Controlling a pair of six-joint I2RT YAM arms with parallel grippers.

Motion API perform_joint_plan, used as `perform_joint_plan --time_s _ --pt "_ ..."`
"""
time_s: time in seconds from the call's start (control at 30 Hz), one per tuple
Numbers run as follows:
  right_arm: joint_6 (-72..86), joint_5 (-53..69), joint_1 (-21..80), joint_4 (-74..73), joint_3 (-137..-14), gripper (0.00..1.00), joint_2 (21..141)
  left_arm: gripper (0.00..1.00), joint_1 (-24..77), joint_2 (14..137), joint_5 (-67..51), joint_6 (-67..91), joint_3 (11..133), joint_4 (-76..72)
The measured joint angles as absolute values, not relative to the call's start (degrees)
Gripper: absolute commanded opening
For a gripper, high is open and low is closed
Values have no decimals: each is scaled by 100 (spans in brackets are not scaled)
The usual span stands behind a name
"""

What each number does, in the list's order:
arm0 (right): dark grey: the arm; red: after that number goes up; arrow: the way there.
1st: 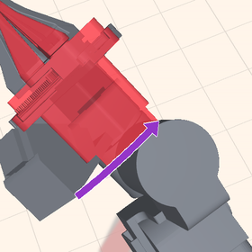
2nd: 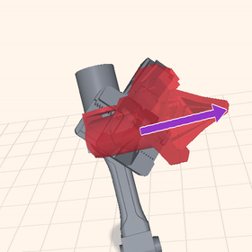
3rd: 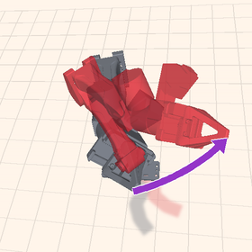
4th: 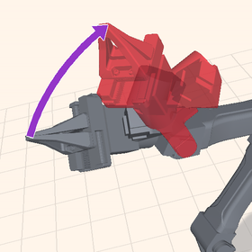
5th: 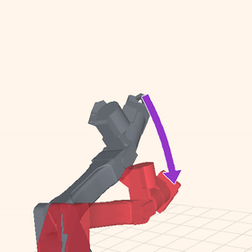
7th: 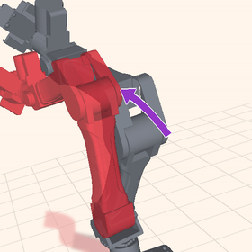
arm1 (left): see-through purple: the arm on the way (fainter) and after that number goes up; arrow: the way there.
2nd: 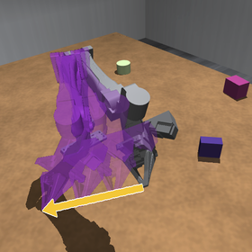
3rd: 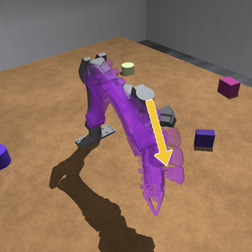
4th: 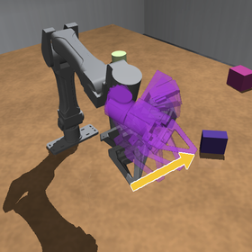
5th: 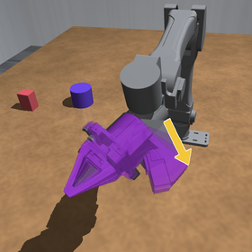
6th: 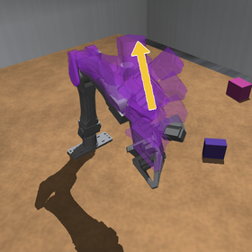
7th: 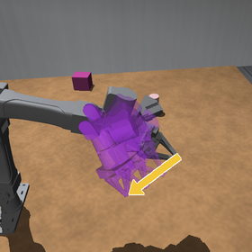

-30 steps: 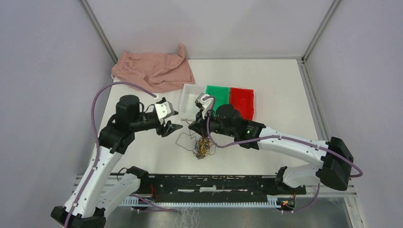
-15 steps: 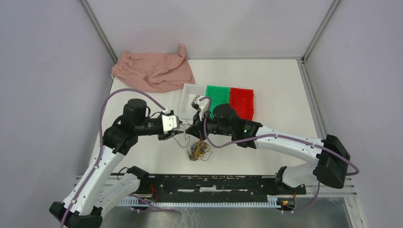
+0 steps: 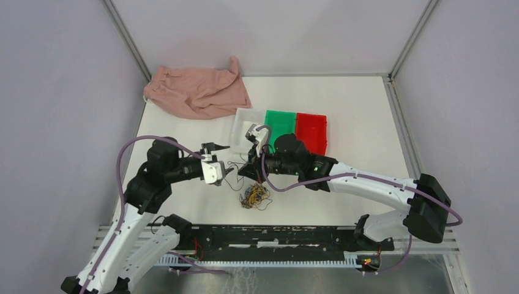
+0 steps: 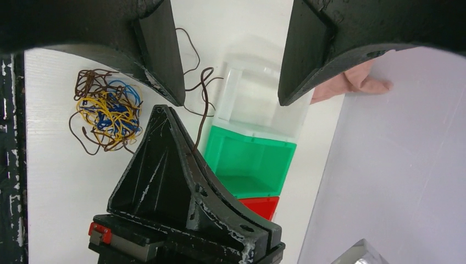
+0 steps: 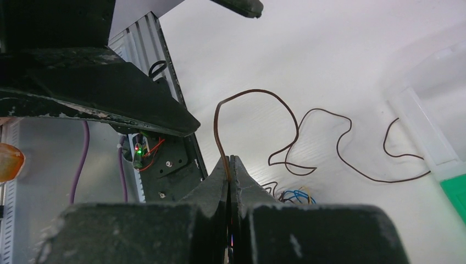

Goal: Untangle the cables

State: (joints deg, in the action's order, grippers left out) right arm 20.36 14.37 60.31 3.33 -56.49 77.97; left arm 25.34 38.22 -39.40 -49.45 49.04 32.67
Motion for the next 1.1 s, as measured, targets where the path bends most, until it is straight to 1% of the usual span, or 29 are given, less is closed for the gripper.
perform_joint_plan --time_s 0.17,0.4,0.43,0.57,0.63,0.67,0.7,0.77,0.83,1.1 --pt "2141 1507 6031 364 -5666 0 7815 62 2558 3964 -3951 -5151 4912 3365" --pt "2274 1586 6031 451 -5688 0 7839 44 2561 4187 -3785 -5205 4873 3358" --pt "2290 1592 6031 471 -5688 0 7839 40 2563 4185 -3745 -5205 4845 3317" --pt "2381 1632 6031 602 -5690 0 7859 17 2565 4185 -3691 -5201 4783 3205" --pt "2436 1651 6031 650 -5701 0 7889 7 2589 4182 -3645 -5199 4733 3087" --pt "2464 1651 6031 668 -5710 0 7907 4 2596 4178 -3627 -5194 4698 3020" --pt "2482 1651 6031 683 -5714 1 7922 3 2606 4160 -3603 -5181 4648 2928" --pt "2552 1647 6031 705 -5717 12 7946 3 2613 4112 -3559 -5094 4565 2740" --pt "2657 1640 6031 766 -5714 17 7959 3 2622 4058 -3494 -4974 4554 2552" --pt "3181 1649 6031 1516 -5308 24 7959 3 2628 4080 -3197 -4036 4984 1999"
